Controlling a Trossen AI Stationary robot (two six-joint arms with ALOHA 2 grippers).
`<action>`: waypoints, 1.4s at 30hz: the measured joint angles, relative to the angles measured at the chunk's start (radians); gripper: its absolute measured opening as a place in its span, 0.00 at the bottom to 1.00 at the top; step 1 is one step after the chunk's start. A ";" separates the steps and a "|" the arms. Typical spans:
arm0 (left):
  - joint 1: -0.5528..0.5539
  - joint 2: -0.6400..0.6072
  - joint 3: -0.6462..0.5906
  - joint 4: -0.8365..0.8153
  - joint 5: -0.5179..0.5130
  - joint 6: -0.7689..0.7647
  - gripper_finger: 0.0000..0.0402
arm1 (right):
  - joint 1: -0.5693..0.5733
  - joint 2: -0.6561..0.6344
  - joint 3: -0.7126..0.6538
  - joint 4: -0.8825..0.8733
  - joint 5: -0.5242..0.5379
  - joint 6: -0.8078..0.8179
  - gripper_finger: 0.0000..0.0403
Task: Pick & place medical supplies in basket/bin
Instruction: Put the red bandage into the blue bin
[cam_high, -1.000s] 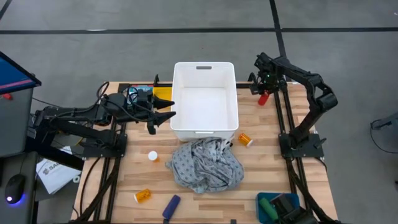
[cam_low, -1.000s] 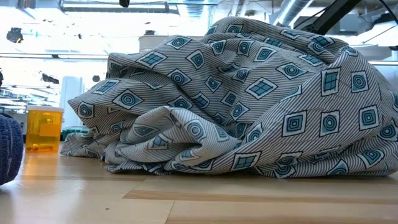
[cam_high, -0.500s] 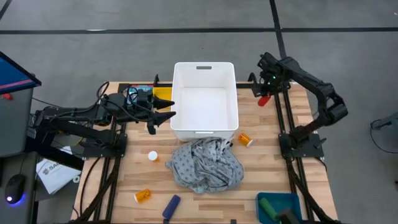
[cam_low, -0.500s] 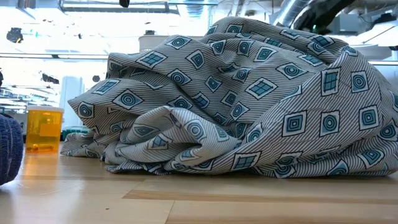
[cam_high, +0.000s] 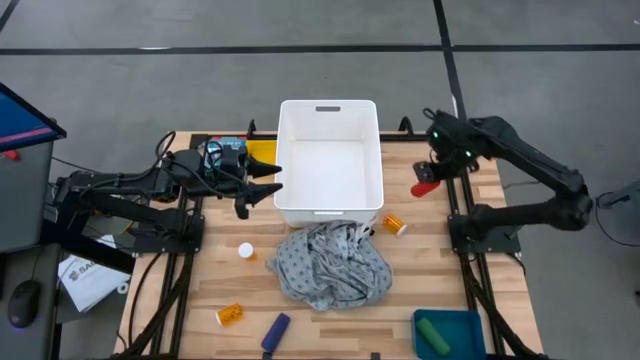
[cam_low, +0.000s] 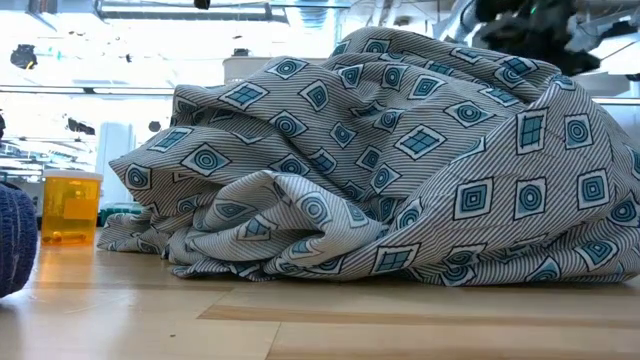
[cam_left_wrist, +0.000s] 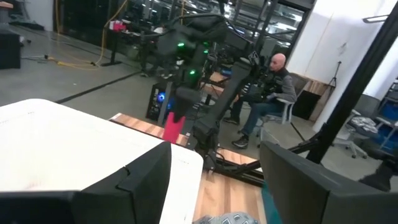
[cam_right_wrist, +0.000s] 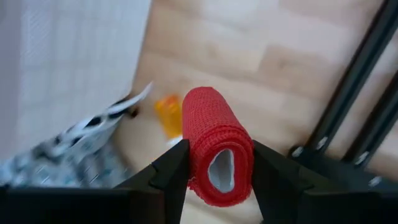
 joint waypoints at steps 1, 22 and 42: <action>0.000 0.000 0.000 0.000 0.008 0.000 0.59 | 0.038 -0.020 0.000 -0.008 -0.008 0.045 0.38; -0.002 0.000 0.000 0.000 0.063 -0.005 0.59 | 0.957 -0.003 0.000 -0.032 -0.072 0.955 0.38; -0.002 0.000 0.000 -0.002 0.107 0.000 0.59 | 1.425 0.202 0.000 0.231 -0.219 1.459 0.38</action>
